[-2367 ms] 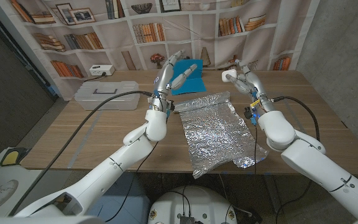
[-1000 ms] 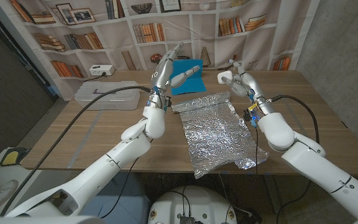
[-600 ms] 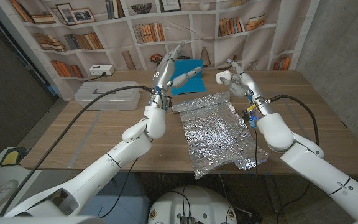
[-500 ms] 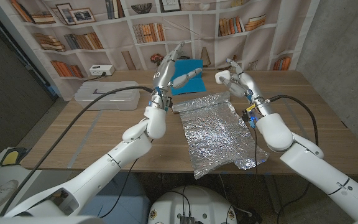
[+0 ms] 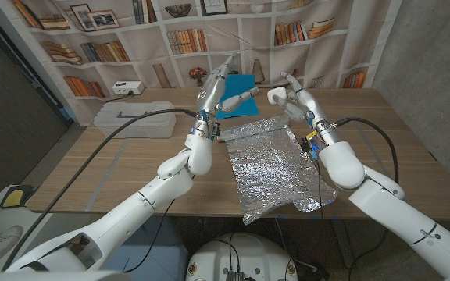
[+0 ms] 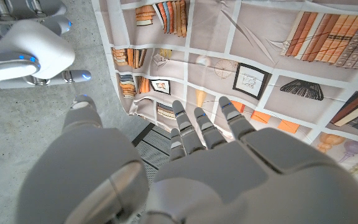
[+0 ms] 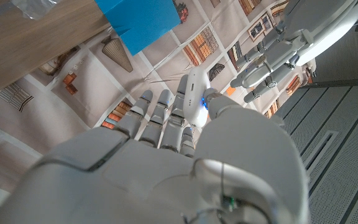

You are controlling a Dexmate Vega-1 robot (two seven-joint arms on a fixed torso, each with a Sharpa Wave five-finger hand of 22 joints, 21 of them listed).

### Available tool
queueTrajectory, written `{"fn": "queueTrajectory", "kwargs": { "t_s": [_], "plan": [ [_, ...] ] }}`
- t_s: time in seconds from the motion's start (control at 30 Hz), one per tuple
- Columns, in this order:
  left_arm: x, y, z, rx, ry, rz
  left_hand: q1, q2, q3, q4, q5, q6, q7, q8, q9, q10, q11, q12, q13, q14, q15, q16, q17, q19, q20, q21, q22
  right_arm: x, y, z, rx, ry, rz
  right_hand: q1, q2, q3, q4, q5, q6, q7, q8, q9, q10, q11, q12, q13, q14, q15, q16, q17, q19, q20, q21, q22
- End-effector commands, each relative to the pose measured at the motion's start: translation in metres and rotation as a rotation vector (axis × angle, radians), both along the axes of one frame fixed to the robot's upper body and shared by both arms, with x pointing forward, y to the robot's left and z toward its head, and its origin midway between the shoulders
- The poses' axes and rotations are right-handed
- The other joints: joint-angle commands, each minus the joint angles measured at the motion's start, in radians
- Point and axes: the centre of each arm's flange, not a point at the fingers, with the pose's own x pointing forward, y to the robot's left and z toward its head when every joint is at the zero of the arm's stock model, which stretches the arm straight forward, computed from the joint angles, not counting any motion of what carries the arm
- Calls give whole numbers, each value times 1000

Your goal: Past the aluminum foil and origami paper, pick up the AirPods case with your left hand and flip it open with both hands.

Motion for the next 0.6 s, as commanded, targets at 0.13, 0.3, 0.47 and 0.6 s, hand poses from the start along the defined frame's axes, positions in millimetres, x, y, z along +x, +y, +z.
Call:
{"fn": "queueTrajectory", "kwargs": {
  "t_s": [0.13, 0.3, 0.47, 0.6],
  "plan": [
    [3, -9, 0, 26, 5, -11, 19, 1, -5, -1, 9, -9, -3, 6, 5, -3, 0, -2, 1, -6, -1, -2, 4, 4, -7, -2, 3, -2, 3, 1, -20, -5, -19, 6, 4, 2, 3, 3, 18, -14, 4, 2, 148, -151, 4, 8, -1, -164, 3, 2, -2, 0, 0, 2],
    [4, -10, 1, 26, 5, -14, 21, 3, -6, 0, 13, -8, -3, 9, 5, -1, -2, -1, 1, -6, -1, -2, 4, 4, -8, -2, 3, -2, 3, 2, -28, -10, -21, 6, 4, 1, 4, 3, 23, -18, 5, 2, 147, -151, 3, 10, -2, -164, 4, 3, -2, 0, 0, 2],
    [6, -11, 1, 25, 9, -19, 22, 6, -6, 1, 16, -9, -2, 10, 5, -2, -3, 0, 1, -6, -2, -1, 4, 4, -7, -2, 3, -3, 4, 2, -35, -13, -17, 6, 4, 1, 5, 3, 32, -19, 7, 2, 146, -152, 3, 12, -2, -165, 4, 2, -3, -2, 0, 2],
    [9, -13, 1, 37, 15, -19, 23, 8, -6, 1, 19, -9, -2, 11, 5, 0, -1, 1, 1, -6, -2, -1, 5, 4, -6, -2, 3, -2, 6, 2, -37, -19, -14, 6, 4, 1, 5, 2, 44, -13, 11, 3, 145, -153, 3, 14, -2, -165, 4, 2, -2, -2, 0, 2]
  ]
}}
